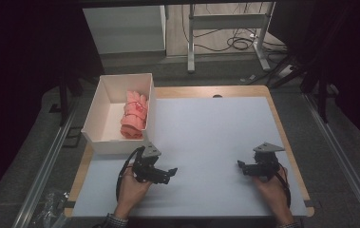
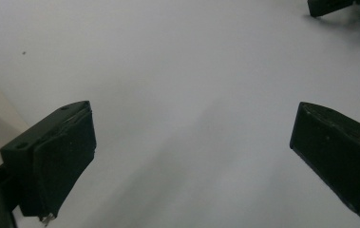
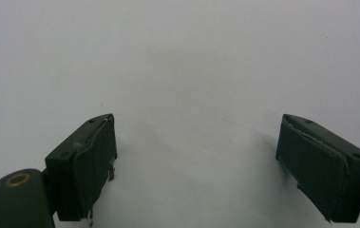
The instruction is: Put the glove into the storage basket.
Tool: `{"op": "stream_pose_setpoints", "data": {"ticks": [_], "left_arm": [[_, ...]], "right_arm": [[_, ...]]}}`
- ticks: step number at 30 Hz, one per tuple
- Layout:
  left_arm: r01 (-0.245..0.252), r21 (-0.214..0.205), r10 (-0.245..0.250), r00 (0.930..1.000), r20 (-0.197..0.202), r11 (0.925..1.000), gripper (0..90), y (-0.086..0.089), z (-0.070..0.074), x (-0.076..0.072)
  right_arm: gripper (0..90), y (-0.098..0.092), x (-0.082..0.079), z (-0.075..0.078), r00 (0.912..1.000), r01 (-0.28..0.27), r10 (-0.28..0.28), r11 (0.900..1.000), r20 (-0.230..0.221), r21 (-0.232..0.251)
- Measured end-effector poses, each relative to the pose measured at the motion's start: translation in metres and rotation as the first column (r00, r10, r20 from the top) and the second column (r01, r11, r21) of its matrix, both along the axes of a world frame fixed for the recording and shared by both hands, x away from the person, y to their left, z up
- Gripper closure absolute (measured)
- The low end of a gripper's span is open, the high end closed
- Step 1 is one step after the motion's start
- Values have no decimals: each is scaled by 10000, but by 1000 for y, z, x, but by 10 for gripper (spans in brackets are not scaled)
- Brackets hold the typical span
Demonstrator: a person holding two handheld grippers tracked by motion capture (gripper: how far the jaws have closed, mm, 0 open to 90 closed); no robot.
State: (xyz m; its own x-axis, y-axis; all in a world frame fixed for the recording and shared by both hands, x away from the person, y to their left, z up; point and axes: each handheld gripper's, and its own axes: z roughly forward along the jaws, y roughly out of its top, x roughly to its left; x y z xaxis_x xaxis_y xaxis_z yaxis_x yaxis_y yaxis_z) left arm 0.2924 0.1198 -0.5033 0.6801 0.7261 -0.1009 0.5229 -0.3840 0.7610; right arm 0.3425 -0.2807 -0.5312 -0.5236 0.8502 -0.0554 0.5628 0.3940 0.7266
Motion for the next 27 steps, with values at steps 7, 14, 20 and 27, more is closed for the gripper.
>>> {"op": "stream_pose_setpoints", "data": {"ticks": [7,14,20,27], "left_arm": [[105,93,-103,9998,-168,9999,17,-3,-15,-1],[150,346,-140,9994,-303,9993,18,-5,-25,-1],[149,559,-126,9991,-412,9983,18,-8,-31,-1],[201,859,-153,9983,-567,9961,17,-12,-39,0]], "right_arm": [[137,0,0,0,10000,-1,1,10000,0,2],[137,0,0,0,10000,-7,7,10000,4,-3],[137,0,0,0,10000,-5,5,10000,4,-3],[137,0,0,0,10000,-5,5,10000,4,-2]]}}
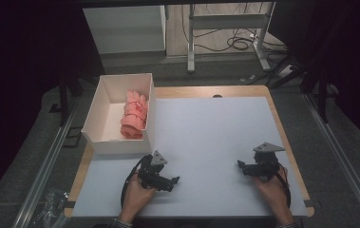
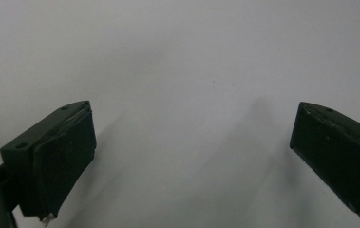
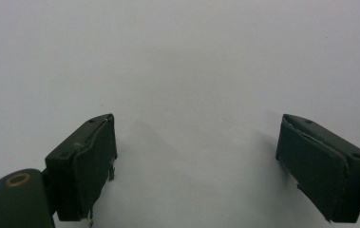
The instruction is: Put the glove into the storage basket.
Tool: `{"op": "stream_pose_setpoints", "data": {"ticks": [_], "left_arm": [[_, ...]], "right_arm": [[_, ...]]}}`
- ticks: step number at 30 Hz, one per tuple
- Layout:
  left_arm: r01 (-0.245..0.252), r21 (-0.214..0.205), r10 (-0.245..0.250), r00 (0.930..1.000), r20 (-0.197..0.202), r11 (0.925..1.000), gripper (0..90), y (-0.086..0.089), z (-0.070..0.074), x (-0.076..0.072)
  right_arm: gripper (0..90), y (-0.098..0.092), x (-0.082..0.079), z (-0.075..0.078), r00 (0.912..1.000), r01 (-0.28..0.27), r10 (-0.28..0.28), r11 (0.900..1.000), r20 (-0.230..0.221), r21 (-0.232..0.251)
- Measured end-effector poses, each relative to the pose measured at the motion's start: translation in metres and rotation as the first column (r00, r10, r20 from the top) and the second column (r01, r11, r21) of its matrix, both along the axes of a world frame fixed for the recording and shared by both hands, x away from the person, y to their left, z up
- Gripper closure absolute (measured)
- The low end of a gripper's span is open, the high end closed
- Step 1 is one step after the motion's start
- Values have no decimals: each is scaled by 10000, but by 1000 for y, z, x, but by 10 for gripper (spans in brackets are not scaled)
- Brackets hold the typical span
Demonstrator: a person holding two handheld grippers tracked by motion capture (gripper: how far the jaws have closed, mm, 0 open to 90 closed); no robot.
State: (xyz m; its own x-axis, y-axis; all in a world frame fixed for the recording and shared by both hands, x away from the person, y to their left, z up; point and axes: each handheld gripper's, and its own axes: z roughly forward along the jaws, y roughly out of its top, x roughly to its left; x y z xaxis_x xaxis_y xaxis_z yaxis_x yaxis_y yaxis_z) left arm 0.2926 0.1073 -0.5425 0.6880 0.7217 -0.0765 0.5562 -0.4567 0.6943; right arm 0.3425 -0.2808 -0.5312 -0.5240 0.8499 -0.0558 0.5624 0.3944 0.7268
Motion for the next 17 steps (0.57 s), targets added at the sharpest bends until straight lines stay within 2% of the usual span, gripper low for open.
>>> {"op": "stream_pose_setpoints", "data": {"ticks": [9,10,12,17], "left_arm": [[8,112,-8,10000,42,9999,2,-2,-5,0],[25,272,-27,10000,87,9996,0,-4,-6,-1],[20,323,-23,9999,101,9995,0,-5,-6,-1],[22,317,-26,9999,118,9995,0,-5,-6,-1]], "right_arm": [[137,0,0,0,10000,0,0,10000,-1,2],[137,0,0,0,10000,0,0,10000,0,0],[137,0,0,0,10000,4,-4,10000,-2,4],[136,0,0,0,10000,-6,6,10000,-26,3]]}}
